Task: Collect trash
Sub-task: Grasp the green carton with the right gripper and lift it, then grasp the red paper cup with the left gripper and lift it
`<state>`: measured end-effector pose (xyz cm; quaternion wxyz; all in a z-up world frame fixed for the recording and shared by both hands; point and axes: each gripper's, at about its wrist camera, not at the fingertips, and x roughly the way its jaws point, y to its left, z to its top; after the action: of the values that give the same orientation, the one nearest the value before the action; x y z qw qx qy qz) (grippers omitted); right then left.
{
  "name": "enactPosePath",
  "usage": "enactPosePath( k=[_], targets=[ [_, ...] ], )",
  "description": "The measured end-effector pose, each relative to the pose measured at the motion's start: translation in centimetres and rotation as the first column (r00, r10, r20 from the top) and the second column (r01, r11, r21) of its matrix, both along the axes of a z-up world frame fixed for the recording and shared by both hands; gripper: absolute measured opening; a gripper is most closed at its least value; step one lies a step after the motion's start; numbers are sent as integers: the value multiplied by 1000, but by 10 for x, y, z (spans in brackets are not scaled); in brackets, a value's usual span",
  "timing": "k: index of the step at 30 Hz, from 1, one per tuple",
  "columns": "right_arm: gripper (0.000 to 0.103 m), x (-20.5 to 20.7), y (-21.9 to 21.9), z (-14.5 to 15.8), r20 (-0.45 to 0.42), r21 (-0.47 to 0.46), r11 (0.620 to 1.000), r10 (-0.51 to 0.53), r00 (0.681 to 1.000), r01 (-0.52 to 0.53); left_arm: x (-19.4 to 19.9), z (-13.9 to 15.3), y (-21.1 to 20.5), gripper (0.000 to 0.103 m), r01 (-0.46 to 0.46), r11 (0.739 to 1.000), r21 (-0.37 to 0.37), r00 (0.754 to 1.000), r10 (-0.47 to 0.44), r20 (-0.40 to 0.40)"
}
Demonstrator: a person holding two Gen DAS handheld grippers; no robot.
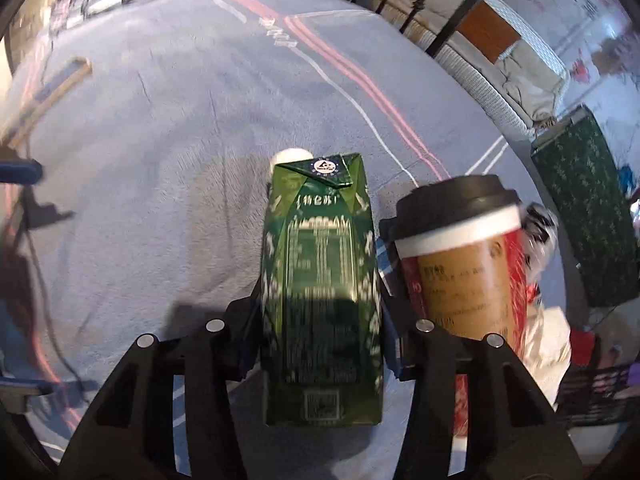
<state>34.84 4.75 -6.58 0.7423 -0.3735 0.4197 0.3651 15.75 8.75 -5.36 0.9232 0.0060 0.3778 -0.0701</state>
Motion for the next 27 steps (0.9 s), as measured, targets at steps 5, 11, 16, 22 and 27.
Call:
enactPosePath(
  k=[5,11,16,22,27],
  targets=[
    [49,-8,-29,14,-50,125,988,-82,995,88,15,7,-1,98,7,1000,28,1000,-8,18],
    [49,-30,-88,27,-69,247,947,-197,978,208,41,17,-21,98,100,989,109,993,-105,46],
    [49,-56,-142,32,-113,315,896,-292,950,313,75,30,-48,98,225,949,221,966,-247,75],
    [49,-80,-193,52,-150,415,819,-368,918,396,118,38,-94,98,408,832,376,891,-452,35],
    [49,-96,-219,55,-147,447,784,-411,900,431,158,9,-141,93,582,583,567,780,-597,-188]
  ],
)
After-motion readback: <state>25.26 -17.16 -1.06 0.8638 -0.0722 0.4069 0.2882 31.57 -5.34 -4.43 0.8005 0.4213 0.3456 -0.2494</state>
